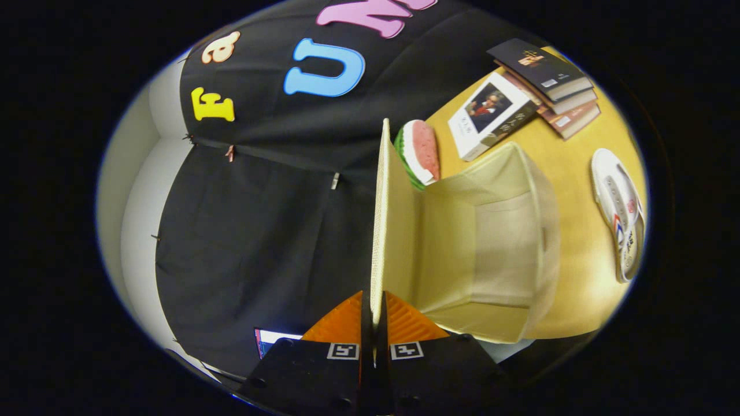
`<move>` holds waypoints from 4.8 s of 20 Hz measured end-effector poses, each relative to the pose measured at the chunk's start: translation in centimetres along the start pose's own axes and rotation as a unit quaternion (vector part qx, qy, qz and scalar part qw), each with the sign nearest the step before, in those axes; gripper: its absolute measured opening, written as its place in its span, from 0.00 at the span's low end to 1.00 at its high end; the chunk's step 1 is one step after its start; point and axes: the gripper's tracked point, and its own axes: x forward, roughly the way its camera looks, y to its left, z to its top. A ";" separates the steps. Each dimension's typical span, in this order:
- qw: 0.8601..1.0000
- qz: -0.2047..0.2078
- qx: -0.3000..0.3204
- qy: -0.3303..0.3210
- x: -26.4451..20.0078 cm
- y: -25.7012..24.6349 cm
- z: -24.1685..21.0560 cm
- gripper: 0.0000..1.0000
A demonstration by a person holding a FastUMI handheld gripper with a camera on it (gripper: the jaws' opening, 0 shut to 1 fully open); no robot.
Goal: Open the storage box then place both shoes into the box .Put the left shoe in first, then the right shoe, with the right side of both shoes facing outward in a uniform manner.
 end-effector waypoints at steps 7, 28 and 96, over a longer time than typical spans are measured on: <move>0.998 0.016 -0.051 0.039 8.9 5.5 -3.3 0.05; 0.979 -0.125 -0.163 0.006 11.4 1.0 -2.6 0.98; 0.915 -0.370 0.009 -0.160 -14.3 -17.4 9.8 0.07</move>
